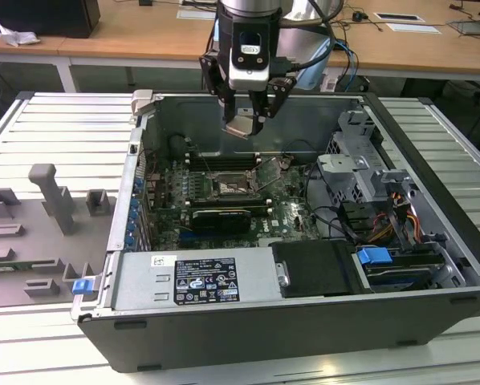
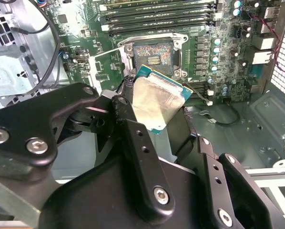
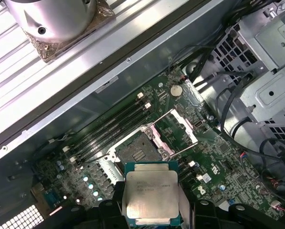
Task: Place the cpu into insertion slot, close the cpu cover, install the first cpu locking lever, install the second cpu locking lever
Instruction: 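Place the cpu into insertion slot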
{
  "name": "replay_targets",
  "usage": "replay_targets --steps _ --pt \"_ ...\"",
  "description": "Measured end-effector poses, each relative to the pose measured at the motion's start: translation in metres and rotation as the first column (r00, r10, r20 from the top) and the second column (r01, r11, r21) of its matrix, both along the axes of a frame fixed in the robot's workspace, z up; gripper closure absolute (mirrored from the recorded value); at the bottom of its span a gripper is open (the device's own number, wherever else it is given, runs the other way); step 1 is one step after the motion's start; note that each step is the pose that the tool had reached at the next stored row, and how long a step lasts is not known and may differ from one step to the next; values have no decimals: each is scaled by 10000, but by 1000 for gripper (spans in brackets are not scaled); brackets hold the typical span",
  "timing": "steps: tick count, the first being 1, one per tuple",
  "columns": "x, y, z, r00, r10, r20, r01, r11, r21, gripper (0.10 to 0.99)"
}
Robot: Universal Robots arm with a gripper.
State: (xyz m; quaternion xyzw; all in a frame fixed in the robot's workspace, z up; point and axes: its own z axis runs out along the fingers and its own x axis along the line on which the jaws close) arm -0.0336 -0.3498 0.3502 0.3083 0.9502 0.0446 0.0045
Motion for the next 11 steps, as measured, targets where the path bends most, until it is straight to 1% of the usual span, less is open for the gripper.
replay_targets --steps 11 --pt "0 0 -58 10000 -76 0 76 10000 -2 561"
